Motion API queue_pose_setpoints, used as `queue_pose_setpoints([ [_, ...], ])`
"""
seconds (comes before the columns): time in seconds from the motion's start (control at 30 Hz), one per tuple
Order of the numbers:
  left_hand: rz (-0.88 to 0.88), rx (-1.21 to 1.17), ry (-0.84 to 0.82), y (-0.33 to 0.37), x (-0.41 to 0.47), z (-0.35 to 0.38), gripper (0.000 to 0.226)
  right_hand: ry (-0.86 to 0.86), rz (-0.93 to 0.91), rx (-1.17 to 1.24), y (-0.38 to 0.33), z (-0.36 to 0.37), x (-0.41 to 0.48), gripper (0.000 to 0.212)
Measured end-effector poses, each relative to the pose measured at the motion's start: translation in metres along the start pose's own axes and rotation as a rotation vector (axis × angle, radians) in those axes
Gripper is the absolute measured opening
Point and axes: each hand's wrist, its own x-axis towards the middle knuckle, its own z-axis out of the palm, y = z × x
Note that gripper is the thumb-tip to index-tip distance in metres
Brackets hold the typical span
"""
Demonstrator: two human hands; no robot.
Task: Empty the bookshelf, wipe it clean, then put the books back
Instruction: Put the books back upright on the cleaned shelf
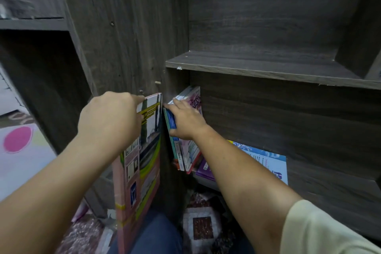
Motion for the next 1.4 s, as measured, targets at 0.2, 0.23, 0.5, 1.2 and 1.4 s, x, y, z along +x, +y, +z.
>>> queue_pose_setpoints([
  [0.2, -0.003, -0.034, 0.042, 0.003, 0.003, 0.015, 0.044, 0.117, 0.095, 0.142, 0.002, 0.002, -0.002, 0.06],
  [0.23, 0.006, -0.041, 0.056, 0.004, 0.004, 0.019, 0.044, 0.146, 0.111, 0.155, 0.005, 0.002, -0.003, 0.054],
  [0.5, 0.065, -0.095, 0.136, 0.022, 0.033, 0.064, 0.047, 0.253, 0.093, 0.294, 0.019, 0.008, -0.013, 0.037],
  [1.2, 0.273, 0.283, 0.216, 0.021, 0.036, 0.118, 0.059, -0.136, 0.262, 0.42, 0.036, 0.022, -0.052, 0.076],
  [1.4, 0.308, 0.307, 0.247, 0.031, 0.063, 0.14, 0.048, -0.226, 0.325, 0.22, 0.063, 0.033, -0.084, 0.063],
])
